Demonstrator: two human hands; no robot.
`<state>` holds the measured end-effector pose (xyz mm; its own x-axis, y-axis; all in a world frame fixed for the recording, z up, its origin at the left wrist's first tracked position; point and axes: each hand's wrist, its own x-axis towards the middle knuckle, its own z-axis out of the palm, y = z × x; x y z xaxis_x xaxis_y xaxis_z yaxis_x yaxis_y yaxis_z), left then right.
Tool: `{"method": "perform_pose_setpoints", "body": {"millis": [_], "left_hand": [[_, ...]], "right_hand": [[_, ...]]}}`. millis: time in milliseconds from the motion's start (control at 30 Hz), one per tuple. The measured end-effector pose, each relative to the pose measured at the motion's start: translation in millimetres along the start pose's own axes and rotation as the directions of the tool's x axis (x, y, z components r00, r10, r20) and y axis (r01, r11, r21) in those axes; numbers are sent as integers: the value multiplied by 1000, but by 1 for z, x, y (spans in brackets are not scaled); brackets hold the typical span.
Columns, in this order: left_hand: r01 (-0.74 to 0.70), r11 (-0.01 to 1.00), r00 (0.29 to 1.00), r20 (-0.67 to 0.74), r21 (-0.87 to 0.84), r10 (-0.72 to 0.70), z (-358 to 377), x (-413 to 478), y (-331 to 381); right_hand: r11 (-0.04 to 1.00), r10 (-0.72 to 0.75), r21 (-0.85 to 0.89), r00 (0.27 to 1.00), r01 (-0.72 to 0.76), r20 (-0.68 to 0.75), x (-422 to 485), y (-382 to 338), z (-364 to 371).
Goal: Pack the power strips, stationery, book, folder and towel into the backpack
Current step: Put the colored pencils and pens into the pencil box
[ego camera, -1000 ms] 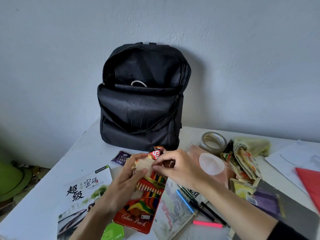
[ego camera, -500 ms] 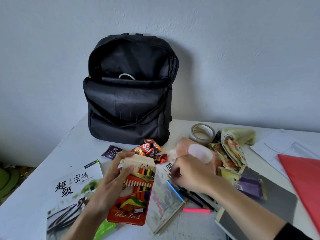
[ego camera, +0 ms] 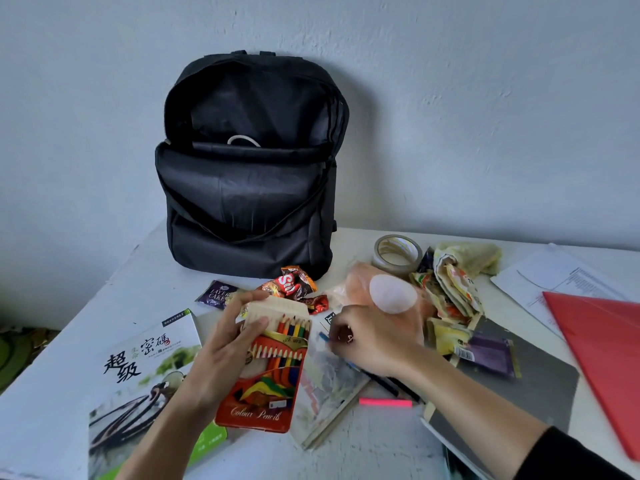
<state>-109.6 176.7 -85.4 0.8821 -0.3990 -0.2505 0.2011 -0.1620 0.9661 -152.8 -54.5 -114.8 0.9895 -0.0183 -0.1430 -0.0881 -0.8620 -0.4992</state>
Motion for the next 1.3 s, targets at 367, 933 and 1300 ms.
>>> {"method": "perform_pose_setpoints", "body": {"millis": [367,933,1300], "left_hand": [[-56,998,998,12,-7,56,7,3,15],[-125,992,990,72,8,124,19,-3,39],[-111,993,991,84,28,108,19,-2,43]], "right_hand": [[824,-87,522,959,221,-268,15,-26,-50],[551,-14,808,970,208,-241,21,-41,-64],[686,-33,701,970,196,-239,25,-43,-67]]}}
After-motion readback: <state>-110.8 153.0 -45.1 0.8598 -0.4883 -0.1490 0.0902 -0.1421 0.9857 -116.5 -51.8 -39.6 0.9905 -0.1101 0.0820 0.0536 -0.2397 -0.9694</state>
